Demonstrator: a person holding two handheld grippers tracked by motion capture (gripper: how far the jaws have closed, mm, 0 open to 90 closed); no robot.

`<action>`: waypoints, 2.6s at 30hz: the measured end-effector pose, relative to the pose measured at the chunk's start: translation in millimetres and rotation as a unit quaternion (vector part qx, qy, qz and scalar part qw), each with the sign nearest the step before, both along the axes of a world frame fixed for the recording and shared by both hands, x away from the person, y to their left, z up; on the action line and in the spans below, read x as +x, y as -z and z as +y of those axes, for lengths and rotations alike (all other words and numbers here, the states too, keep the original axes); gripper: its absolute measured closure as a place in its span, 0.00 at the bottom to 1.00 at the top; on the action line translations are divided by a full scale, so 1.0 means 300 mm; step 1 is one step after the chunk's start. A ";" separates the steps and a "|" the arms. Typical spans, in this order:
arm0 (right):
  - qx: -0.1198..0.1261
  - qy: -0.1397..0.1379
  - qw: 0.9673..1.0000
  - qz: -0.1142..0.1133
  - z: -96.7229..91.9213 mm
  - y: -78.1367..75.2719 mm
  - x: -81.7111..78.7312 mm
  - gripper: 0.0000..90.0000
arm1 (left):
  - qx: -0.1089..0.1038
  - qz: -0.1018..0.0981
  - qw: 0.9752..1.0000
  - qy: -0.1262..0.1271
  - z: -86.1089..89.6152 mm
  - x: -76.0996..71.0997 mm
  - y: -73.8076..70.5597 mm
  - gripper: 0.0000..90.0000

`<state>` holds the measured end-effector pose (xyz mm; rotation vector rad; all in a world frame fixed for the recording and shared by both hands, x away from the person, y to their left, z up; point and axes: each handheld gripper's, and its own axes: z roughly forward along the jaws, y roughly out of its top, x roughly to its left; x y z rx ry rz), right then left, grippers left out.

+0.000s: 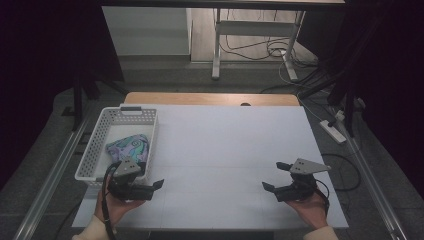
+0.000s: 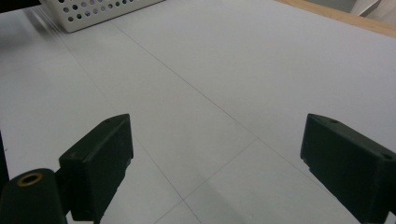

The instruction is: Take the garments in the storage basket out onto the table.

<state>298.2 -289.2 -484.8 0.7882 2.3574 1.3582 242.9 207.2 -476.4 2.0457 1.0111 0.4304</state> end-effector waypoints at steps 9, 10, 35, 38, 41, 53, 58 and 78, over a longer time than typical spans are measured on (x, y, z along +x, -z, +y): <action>0.000 0.001 1.000 -0.001 0.003 0.000 -0.002 0.11 | -0.001 -0.002 1.000 -0.001 0.002 -0.004 -0.004 0.13; 0.002 0.002 1.000 -0.002 0.004 0.000 -0.004 0.11 | -0.002 -0.002 1.000 -0.001 0.001 -0.005 -0.005 0.13; 0.008 0.009 1.000 -0.009 -0.004 0.004 -0.007 0.11 | -0.004 -0.003 1.000 0.000 -0.007 0.000 -0.050 0.13; 0.005 0.009 1.000 -0.010 -0.002 0.004 -0.008 0.11 | -0.003 0.002 1.000 0.000 0.001 0.001 -0.060 0.13; 0.001 0.009 1.000 -0.010 0.002 0.006 -0.010 0.11 | -0.002 0.004 1.000 -0.004 0.013 0.006 -0.068 0.13; -0.004 0.010 1.000 -0.012 0.005 0.008 -0.012 0.11 | -0.007 0.010 1.000 -0.028 0.072 0.063 -0.118 0.13; -0.001 0.012 1.000 -0.012 0.003 0.010 -0.012 0.11 | -0.008 0.017 0.999 -0.042 0.103 0.082 -0.128 0.13; -0.009 0.018 1.000 -0.011 -0.004 0.018 -0.006 0.11 | -0.005 0.037 0.997 -0.073 0.178 0.150 -0.134 0.13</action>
